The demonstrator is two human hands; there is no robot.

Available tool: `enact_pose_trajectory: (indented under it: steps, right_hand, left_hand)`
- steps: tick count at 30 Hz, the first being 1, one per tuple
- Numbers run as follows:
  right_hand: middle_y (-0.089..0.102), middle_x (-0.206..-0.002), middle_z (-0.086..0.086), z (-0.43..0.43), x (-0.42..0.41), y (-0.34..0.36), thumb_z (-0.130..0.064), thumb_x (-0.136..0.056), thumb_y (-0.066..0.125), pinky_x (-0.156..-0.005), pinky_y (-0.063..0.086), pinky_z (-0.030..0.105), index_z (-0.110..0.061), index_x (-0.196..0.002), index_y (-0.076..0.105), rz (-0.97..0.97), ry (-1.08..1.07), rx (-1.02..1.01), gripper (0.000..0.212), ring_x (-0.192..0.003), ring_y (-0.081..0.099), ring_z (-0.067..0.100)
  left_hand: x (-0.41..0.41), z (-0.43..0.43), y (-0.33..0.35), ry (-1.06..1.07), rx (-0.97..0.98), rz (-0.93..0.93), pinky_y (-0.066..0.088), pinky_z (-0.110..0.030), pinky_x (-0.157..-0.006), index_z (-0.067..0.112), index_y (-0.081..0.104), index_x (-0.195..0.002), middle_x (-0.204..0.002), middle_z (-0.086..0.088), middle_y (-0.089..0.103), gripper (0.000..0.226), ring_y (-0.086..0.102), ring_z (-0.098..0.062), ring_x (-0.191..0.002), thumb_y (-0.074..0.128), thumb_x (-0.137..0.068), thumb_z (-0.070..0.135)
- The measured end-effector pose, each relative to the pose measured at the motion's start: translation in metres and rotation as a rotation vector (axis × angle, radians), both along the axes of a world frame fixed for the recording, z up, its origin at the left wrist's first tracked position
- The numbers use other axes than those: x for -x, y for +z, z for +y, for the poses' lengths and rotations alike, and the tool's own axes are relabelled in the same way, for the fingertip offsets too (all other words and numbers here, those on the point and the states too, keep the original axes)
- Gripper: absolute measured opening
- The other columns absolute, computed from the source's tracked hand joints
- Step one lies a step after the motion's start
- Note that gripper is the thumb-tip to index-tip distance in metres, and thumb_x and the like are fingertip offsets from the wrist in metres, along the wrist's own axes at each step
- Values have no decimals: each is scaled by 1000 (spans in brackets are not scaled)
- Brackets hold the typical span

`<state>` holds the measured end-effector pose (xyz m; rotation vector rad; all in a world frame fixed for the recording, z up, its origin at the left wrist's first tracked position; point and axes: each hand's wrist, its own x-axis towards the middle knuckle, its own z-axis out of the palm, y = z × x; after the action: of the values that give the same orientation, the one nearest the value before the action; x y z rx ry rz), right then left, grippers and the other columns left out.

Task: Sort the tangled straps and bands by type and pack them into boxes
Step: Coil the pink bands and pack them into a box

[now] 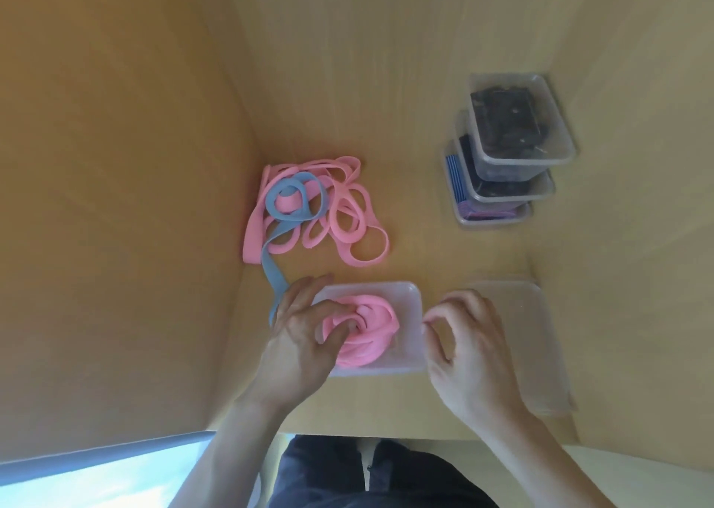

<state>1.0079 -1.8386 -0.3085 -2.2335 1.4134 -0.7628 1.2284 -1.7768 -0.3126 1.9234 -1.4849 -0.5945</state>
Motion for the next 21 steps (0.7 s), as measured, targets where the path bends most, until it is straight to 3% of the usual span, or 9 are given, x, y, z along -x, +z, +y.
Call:
enact_pose_trajectory:
  steps: [2, 5, 8, 14, 21]
  right_hand:
    - [51, -97, 2, -5, 22, -10, -11, -77, 80, -82, 48, 41, -13, -81, 62, 54, -146, -42, 19, -90, 56, 29]
    - [45, -96, -2, -14, 47, -23, -31, -76, 85, -80, 36, 31, -18, -78, 56, 165, -257, -199, 32, -94, 50, 27]
    - [41, -94, -6, -18, 57, -33, -45, -74, 84, -80, 36, 31, -24, -76, 50, 226, -280, -276, 40, -95, 46, 23]
    - [40, -104, -8, -18, 62, -40, -46, -76, 81, -88, 33, 26, -29, -81, 50, 122, -382, -424, 36, -108, 41, 15]
    - [40, -104, -13, -9, 53, -26, -45, -82, 74, -85, 42, 31, -36, -80, 46, 120, -436, -356, 30, -102, 44, 13]
  left_hand:
    - [0, 2, -5, 2, 22, 17, 35, -45, -115, 42, 75, -100, -150, 11, 47, 24, 31, -16, -145, 55, -87, 48]
    - [3, 2, -10, 24, 44, 30, 33, -43, -116, 42, 74, -100, -151, 12, 47, 27, 29, -15, -147, 54, -86, 53]
    - [4, 0, -11, 40, 43, 31, 34, -41, -115, 41, 75, -97, -148, 13, 48, 28, 30, -14, -146, 54, -85, 56]
    - [3, -2, -11, 22, 42, 37, 36, -41, -112, 36, 77, -94, -144, 11, 51, 17, 36, -16, -140, 65, -85, 43]
    - [-1, -5, -14, -10, 46, 21, 36, -36, -107, 35, 76, -93, -140, 14, 53, 14, 38, -14, -136, 67, -84, 39]
